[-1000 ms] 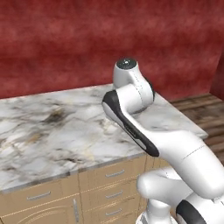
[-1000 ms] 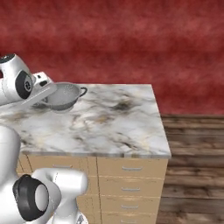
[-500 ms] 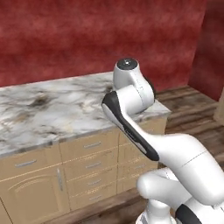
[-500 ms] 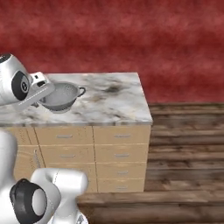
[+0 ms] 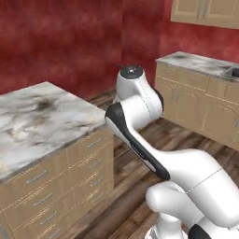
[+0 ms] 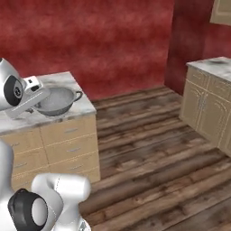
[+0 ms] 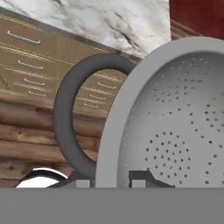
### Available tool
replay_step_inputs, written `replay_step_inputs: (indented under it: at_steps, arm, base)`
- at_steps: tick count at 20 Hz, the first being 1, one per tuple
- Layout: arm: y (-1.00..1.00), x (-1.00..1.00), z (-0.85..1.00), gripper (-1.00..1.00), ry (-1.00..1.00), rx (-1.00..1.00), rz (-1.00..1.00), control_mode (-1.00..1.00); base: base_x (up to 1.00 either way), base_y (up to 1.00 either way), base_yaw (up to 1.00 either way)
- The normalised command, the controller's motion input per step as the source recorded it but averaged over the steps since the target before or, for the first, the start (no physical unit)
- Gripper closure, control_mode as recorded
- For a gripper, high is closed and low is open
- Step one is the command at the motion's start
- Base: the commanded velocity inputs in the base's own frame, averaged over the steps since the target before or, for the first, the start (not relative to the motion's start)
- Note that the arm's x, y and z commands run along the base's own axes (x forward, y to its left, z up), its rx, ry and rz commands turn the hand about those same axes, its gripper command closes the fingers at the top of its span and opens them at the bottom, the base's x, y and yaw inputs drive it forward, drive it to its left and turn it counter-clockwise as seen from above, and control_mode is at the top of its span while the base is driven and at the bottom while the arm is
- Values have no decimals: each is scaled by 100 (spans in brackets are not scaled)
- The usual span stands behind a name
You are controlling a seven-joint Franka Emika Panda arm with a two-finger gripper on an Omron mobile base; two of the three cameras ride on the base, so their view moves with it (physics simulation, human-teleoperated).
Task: Pick the pot and colander and place them in the sink. Then turn on the water.
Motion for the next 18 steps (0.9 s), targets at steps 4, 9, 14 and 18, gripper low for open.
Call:
replay_step_inputs:
  at_steps: [4,9,14,18]
  arm:
    - [0,0,0,100,0,0,0,100]
    - [0,0,0,100,0,0,0,100]
    - [0,0,0,100,0,0,0,100]
    - [0,0,0,100,0,0,0,100]
  base:
    - [-11,-41,-71]
    - [0,-34,-71]
    - [0,-14,-68]
    - [15,0,-60]
